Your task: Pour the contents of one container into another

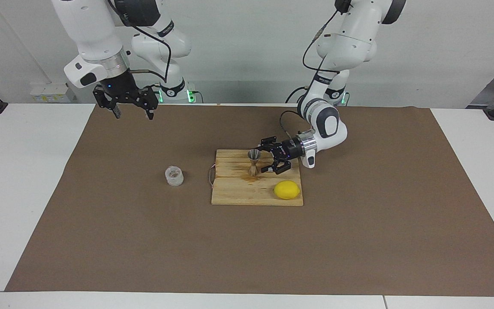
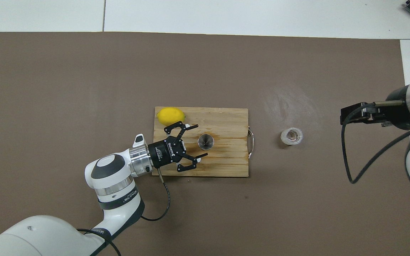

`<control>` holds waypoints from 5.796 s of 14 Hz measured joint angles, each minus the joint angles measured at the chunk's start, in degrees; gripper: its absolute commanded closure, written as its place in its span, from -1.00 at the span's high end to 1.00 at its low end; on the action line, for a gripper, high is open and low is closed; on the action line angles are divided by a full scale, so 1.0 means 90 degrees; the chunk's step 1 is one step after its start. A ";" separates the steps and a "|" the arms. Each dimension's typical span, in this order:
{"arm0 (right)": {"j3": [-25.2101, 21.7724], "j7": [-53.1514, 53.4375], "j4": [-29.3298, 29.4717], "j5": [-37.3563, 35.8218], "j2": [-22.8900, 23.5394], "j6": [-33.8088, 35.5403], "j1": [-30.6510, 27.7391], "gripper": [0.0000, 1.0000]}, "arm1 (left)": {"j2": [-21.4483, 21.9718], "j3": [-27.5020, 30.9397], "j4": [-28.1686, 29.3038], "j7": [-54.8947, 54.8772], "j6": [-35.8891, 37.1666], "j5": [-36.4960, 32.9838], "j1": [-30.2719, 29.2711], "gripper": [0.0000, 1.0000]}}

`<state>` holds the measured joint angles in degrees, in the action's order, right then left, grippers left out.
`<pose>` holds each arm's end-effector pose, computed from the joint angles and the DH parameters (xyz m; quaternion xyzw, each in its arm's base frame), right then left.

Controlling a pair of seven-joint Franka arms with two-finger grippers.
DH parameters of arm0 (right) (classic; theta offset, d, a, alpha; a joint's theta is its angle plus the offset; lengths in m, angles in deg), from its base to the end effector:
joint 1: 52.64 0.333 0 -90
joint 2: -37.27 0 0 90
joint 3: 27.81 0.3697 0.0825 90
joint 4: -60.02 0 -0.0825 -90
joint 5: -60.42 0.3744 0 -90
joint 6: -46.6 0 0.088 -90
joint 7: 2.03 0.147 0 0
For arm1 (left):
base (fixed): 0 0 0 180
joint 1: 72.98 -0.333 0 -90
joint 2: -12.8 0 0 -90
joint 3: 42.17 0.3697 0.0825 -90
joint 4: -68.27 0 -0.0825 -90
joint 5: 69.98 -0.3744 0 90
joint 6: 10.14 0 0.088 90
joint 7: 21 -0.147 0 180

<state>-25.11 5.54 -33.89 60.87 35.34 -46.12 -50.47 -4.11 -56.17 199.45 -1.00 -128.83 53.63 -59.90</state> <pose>0.5349 0.0472 0.6289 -0.9997 0.0237 -0.0061 0.0038 0.4800 -0.3229 0.2984 0.4678 0.5727 -0.3878 0.5503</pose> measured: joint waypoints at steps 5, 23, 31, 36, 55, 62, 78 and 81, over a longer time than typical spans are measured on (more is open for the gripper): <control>0.0004 -0.0625 -0.0411 0.0000 -0.0131 -0.0496 0.0003 1.00 | 0.0148 0.0005 0.0226 0.0166 0.0011 -0.0634 -0.0412 1.00; -0.0036 -0.5496 -0.1864 0.0649 -0.0215 -0.1896 -0.0183 1.00 | 0.1743 0.0065 -0.1227 0.3660 0.0768 -0.6862 -0.2126 1.00; -0.0045 -0.8171 -0.2681 0.1850 -0.0010 -0.2428 -0.0615 1.00 | 0.1715 0.0064 -0.2090 0.4019 0.0965 -0.9482 -0.2189 1.00; -0.0055 -0.9643 -0.2867 0.2613 0.0445 -0.2785 -0.0833 1.00 | 0.1595 0.0028 -0.2488 0.3930 0.0967 -1.0908 -0.2179 1.00; -0.0058 -1.3380 -0.3577 0.5188 0.1637 -0.3820 -0.1045 1.00 | 0.1555 -0.0007 -0.3736 -0.1678 0.1445 -1.3422 -0.2287 1.00; -0.0052 -1.4128 -0.3609 0.5913 0.1964 -0.3824 -0.1091 1.00 | 0.1711 0.0048 -0.3746 -0.2698 0.1451 -1.3527 -0.2188 1.00; -0.0023 -1.4260 -0.3609 0.6026 0.1975 -0.4011 -0.0838 1.00 | 0.1734 0.0061 -0.4539 -0.2310 0.2141 -1.3973 -0.2217 1.00; -0.0024 -1.4272 -0.3606 0.6029 0.1974 -0.4022 -0.0838 0.46 | 0.1734 0.0075 -0.4556 -0.2422 0.2190 -1.3975 -0.2252 1.00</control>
<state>-25.32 -122.91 -66.34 115.13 53.11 -82.32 -58.01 11.49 -55.49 158.44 -22.80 -109.12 -72.15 -80.17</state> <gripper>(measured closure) 0.057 0.000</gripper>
